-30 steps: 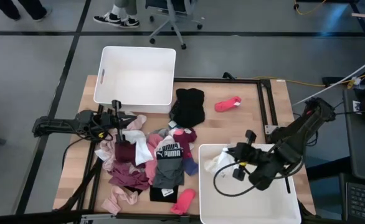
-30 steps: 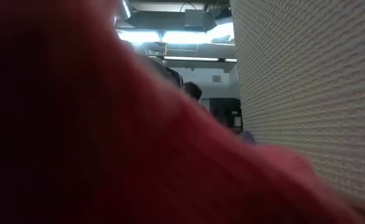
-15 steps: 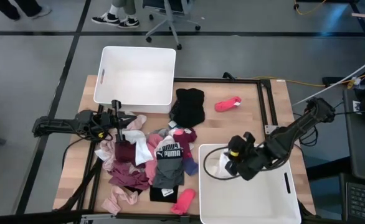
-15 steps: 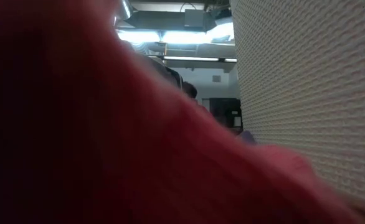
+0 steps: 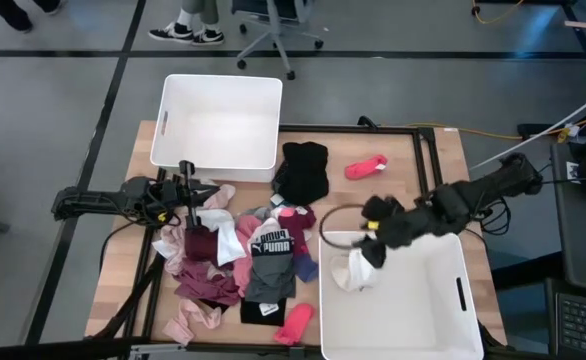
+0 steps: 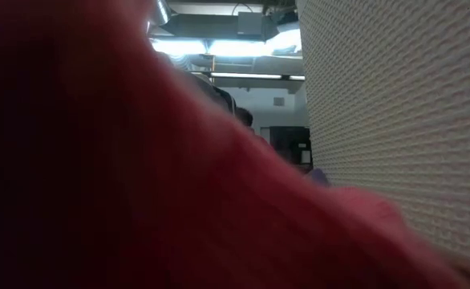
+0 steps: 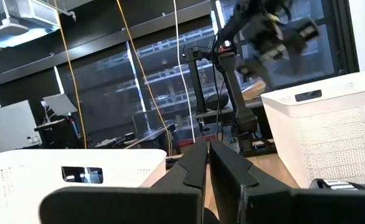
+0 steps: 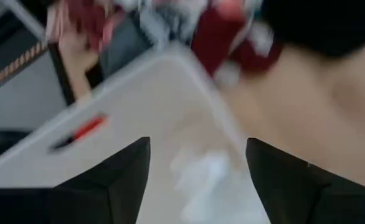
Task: Sort clothes
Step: Put the white underwear into the bottom white bin, then put the black underwear into the bottom white bin
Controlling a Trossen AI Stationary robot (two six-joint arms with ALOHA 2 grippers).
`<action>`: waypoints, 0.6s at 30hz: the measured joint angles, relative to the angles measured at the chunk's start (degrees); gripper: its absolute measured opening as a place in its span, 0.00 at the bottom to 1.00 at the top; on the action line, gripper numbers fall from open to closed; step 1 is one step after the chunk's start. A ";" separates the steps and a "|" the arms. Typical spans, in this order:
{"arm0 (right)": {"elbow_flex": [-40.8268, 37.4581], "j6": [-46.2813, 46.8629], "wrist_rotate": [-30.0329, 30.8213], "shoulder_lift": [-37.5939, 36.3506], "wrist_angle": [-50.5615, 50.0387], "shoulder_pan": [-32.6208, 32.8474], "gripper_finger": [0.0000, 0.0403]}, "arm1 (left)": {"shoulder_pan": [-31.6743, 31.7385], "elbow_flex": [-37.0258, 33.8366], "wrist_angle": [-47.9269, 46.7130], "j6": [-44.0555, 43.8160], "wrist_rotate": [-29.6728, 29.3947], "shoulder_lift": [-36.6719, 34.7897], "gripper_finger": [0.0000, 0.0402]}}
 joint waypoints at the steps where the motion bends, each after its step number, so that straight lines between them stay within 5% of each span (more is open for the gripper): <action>1: 0.31 -2.81 2.17 -0.01 1.04 -1.20 0.66 | 0.00 0.00 -0.06 0.00 0.00 0.00 0.03; 10: 0.53 -18.93 17.03 2.31 5.15 -17.21 0.63 | 0.00 0.00 0.57 -1.05 0.00 -0.02 0.03; 18: 0.49 -33.18 14.27 12.29 12.46 -28.85 0.63 | -0.01 0.00 0.41 -1.10 0.00 -0.01 0.03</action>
